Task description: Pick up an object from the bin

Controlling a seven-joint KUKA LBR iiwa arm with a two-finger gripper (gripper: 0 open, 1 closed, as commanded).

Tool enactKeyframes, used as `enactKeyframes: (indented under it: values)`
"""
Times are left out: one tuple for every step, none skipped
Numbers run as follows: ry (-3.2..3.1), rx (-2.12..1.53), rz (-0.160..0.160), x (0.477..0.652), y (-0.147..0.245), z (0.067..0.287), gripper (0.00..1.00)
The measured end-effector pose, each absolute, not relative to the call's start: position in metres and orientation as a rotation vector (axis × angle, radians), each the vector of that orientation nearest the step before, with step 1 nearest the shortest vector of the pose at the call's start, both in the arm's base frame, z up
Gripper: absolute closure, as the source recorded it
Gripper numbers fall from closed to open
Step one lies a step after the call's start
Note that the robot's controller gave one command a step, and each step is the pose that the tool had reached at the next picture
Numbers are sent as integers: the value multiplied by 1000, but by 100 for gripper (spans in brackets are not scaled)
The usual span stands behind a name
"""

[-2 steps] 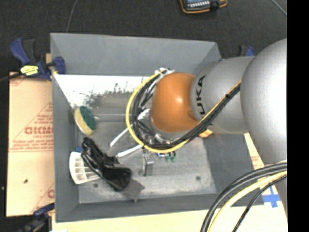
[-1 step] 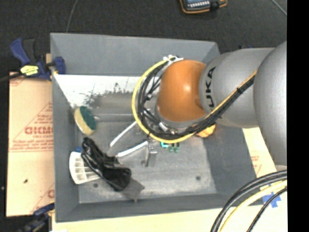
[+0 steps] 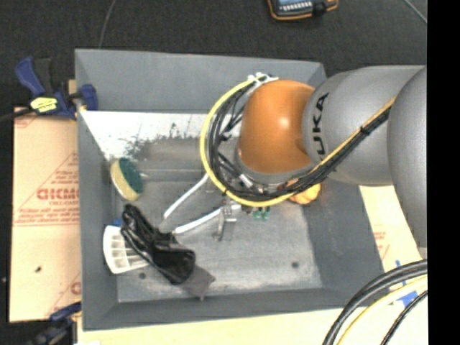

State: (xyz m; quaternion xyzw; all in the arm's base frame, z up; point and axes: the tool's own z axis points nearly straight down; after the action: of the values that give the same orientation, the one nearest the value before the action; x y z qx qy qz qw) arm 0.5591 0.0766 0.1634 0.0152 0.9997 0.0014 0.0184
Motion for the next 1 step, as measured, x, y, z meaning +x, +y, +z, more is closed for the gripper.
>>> enactKeyframes:
  values:
    - [3099, -197, 0, 562, 76, 128, 0]
